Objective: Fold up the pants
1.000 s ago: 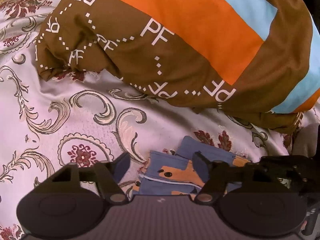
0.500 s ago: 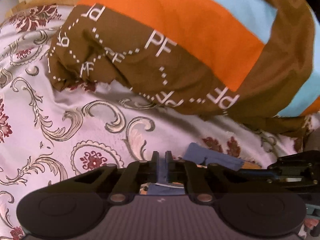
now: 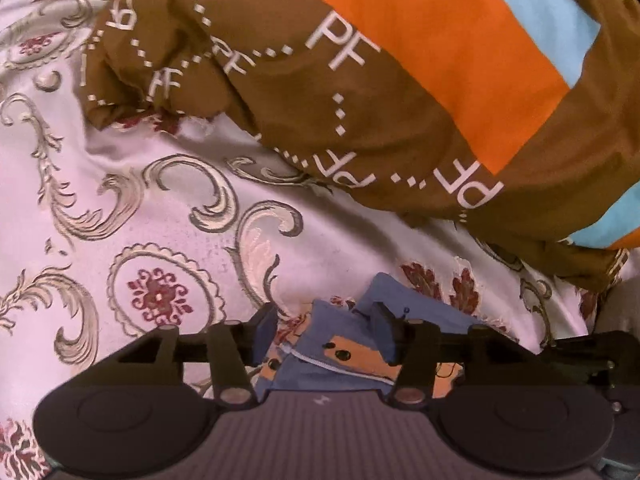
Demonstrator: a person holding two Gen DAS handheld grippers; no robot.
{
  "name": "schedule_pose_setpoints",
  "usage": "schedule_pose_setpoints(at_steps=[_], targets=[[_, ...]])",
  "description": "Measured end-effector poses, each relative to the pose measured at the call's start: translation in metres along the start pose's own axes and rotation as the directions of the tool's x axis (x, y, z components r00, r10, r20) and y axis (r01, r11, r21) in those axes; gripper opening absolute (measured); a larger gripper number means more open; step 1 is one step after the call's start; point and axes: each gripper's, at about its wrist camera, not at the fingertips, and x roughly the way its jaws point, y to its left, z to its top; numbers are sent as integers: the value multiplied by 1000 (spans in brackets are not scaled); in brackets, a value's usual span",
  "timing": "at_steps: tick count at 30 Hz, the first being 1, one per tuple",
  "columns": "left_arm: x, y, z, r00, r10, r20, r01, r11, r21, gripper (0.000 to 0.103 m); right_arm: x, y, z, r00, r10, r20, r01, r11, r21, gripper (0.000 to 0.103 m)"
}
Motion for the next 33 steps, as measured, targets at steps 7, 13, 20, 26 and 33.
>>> schedule_pose_setpoints(at_steps=[7, 13, 20, 26, 33], targets=[[-1, -6, 0, 1000, -7, 15, 7, 1000, -1, 16, -1, 1, 1, 1000, -1, 6, 2, 1000, -7, 5], [-22, -27, -6, 997, 21, 71, -22, 1000, 19, 14, -20, 4, -3, 998, 2, 71, 0, 999, -35, 5], [-26, -57, -2, 989, 3, 147, -13, 997, 70, 15, -48, 6, -9, 986, -61, 158, 75, 993, -88, 5], [-2, -55, 4, 993, 27, 118, -27, 1000, 2, 25, -31, 1, -6, 982, -142, 122, 151, 986, -68, 5], [-30, -53, -4, 963, 81, 258, -65, 995, -72, 81, -29, 1, -9, 967, -207, 146, 219, 973, -74, 23]])
